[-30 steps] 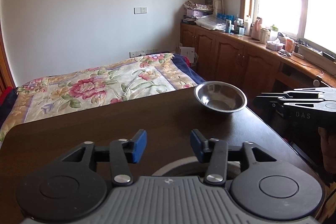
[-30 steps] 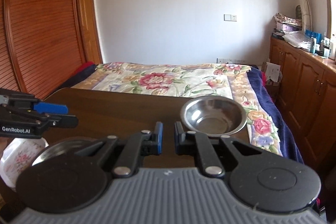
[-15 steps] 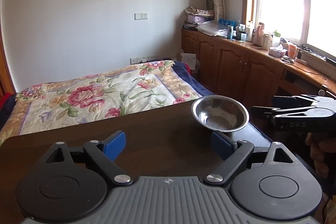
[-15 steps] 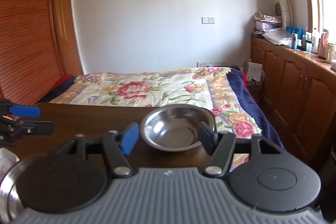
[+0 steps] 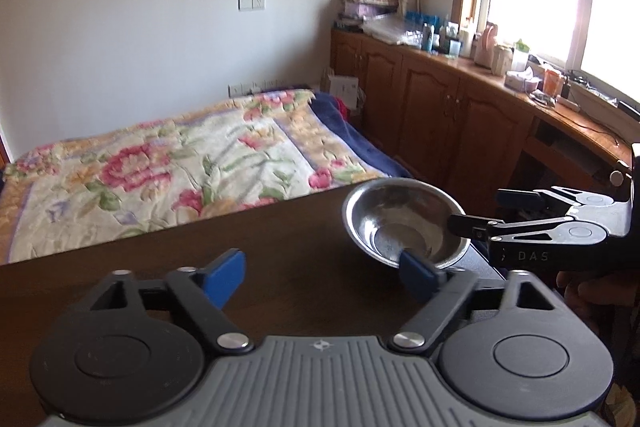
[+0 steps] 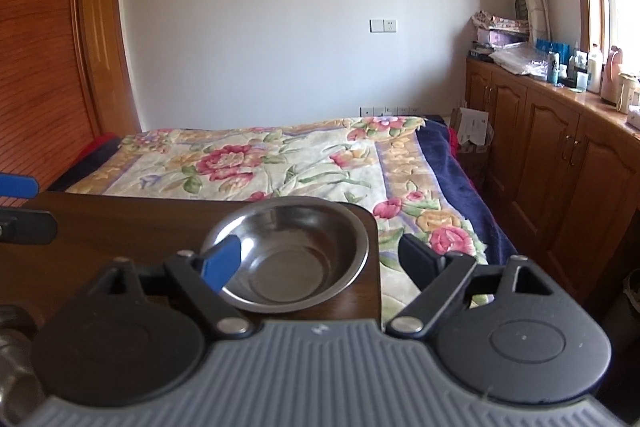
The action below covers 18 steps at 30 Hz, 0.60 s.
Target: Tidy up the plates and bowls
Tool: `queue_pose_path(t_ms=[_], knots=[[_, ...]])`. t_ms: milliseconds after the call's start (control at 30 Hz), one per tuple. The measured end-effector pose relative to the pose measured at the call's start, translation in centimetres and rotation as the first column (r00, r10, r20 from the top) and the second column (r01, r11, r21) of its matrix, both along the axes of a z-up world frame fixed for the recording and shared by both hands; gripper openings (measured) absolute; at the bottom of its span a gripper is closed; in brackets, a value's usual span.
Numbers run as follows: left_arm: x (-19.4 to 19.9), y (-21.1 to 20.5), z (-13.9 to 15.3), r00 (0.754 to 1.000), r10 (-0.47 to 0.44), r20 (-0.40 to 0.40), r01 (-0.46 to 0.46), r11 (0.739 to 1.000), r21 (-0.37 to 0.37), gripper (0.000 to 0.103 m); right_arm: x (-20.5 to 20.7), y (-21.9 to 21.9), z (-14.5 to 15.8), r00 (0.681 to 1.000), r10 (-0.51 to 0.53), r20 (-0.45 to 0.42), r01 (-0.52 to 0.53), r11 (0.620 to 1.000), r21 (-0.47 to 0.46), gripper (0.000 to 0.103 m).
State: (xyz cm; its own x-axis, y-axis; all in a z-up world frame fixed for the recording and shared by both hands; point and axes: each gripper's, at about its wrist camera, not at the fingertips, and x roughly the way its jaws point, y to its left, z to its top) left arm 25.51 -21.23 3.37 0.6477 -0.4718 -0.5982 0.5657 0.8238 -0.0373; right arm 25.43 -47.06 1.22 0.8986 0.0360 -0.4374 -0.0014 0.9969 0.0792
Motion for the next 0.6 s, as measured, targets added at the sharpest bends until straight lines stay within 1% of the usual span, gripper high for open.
queue_pose_path(t_ms=[67,133,167,233,300,367,467,533,600], knots=[[0.7,-0.6,-0.4,1.000,0.000,-0.022,0.000,1.000,0.006,0.070,0.4,-0.2,-0.3,1.000,0.003,-0.009,-0.003,1.000,0.004,0.085],[1.5,-0.9,-0.7,0.998,-0.005,-0.055,0.005,1.000,-0.002,0.059,0.7,-0.4,-0.6,1.000,0.004,-0.021,-0.003,1.000,0.008,0.082],[1.9,-1.1,-0.9,0.997,-0.007,-0.074,0.006,1.000,-0.010,0.057,0.9,-0.5,-0.8,1.000,0.003,-0.028,-0.003,1.000,0.011,0.078],[2.5,-1.6,-1.1,0.995,-0.010,-0.096,0.008,1.000,-0.013,0.056,1.4,-0.8,-1.2,0.999,0.004,-0.043,-0.003,1.000,0.025,0.073],[2.8,-2.2,-1.4,0.994,-0.012,-0.105,0.012,1.000,-0.003,0.053,1.8,-1.3,-1.5,0.998,0.006,-0.055,-0.004,0.999,0.045,0.065],[3.3,-2.7,-1.7,0.993,-0.017,-0.114,0.017,1.000,0.004,0.050,2.2,-1.6,-1.8,0.998,0.008,-0.068,-0.004,0.998,0.068,0.060],[3.9,-3.6,-2.0,0.992,-0.025,-0.126,0.027,1.000,0.013,0.050,2.7,-2.2,-2.1,0.997,0.013,-0.081,-0.005,0.995,0.100,0.051],[4.4,-4.2,-2.3,0.990,-0.029,-0.138,0.032,0.999,0.016,0.050,2.9,-2.3,-2.3,0.996,0.017,-0.086,-0.007,0.993,0.115,0.048],[4.8,-4.6,-2.5,0.988,-0.031,-0.149,0.034,0.999,0.019,0.049,3.0,-2.5,-2.4,0.995,0.025,-0.092,-0.013,0.991,0.131,0.039]])
